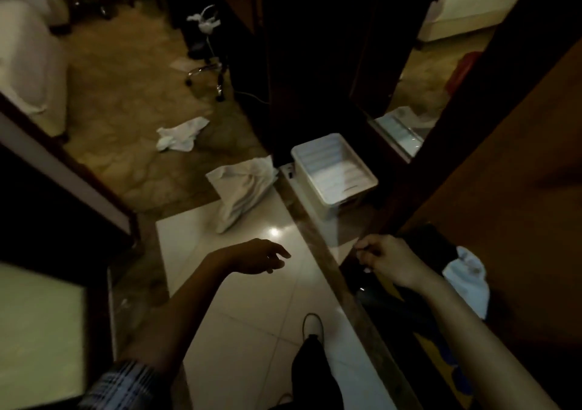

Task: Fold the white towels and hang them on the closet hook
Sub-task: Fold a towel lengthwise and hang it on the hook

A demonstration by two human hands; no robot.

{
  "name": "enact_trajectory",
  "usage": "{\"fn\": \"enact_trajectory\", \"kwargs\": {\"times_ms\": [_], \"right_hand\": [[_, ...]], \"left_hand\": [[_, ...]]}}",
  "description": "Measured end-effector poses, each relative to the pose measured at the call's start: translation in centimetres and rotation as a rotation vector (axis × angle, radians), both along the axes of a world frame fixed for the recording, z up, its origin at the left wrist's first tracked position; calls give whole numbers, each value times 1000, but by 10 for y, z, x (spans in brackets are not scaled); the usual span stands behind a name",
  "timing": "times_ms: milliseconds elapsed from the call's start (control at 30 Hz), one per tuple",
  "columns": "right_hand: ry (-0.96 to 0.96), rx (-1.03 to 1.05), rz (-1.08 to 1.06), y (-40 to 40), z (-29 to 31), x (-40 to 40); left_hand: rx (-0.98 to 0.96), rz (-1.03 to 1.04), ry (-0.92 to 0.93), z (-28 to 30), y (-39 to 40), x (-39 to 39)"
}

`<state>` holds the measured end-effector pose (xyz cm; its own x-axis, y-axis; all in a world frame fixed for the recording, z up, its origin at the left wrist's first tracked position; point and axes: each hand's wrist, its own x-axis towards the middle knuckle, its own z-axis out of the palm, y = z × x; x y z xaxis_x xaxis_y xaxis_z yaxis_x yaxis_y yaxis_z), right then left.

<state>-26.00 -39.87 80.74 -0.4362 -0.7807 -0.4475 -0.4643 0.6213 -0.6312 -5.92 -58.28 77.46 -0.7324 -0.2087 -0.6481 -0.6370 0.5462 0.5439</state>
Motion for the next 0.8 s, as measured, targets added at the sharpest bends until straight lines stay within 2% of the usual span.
{"fn": "enact_trajectory", "kwargs": {"times_ms": [267, 367, 500, 667, 800], "right_hand": [[-14, 42, 270, -144, -44, -38], [-55, 58, 298, -201, -47, -60], [3, 59, 382, -275, -53, -79], [35, 87, 509, -358, -73, -73], [-11, 165, 588, -424, -107, -59]], "left_hand": [[-43, 299, 35, -31, -90, -22], [-64, 403, 58, -34, -129, -34], [-70, 560, 114, -39, -173, -43], [-92, 732, 136, -56, -225, -33], [-87, 926, 167, -74, -274, -17]]}}
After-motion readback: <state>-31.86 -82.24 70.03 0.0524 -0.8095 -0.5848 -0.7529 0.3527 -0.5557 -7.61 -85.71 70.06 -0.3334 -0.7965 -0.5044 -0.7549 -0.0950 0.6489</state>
